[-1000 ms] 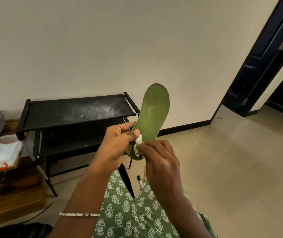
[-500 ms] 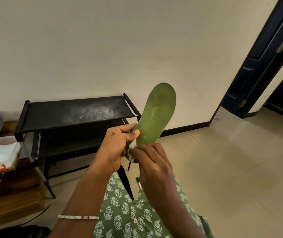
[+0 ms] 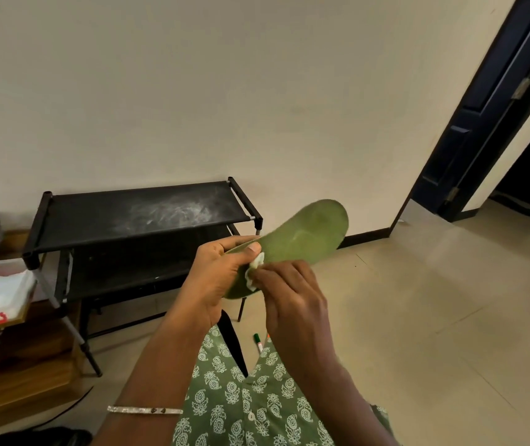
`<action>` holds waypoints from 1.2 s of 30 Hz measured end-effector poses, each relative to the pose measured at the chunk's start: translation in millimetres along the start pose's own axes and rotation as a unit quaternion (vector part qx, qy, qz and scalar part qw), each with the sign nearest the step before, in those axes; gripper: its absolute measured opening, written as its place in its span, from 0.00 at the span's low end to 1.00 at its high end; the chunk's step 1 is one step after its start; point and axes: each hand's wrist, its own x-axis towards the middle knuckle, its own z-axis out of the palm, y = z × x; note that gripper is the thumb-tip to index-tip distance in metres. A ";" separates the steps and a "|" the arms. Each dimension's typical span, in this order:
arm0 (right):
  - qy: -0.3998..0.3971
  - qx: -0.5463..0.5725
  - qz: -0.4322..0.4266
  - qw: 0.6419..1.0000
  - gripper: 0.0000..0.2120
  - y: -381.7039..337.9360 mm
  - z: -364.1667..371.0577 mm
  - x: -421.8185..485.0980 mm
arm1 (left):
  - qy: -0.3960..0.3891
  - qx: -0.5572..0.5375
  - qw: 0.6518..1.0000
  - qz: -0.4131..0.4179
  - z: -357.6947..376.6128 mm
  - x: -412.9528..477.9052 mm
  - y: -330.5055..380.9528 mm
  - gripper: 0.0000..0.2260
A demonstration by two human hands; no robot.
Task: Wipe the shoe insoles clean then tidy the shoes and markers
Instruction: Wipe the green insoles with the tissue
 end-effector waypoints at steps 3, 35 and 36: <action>0.010 0.013 0.007 1.000 0.09 9.7 -3.7 7.7 | 0.004 0.018 1.000 0.015 -2.0 0.4 -2.1 0.10; -0.003 0.174 0.279 0.944 0.13 35.6 -12.8 48.0 | -0.052 -0.105 0.988 0.098 5.6 6.2 -8.1 0.20; 0.023 0.147 0.272 0.951 0.13 29.7 -6.9 44.6 | -0.044 -0.119 0.987 0.095 6.1 6.1 -7.5 0.20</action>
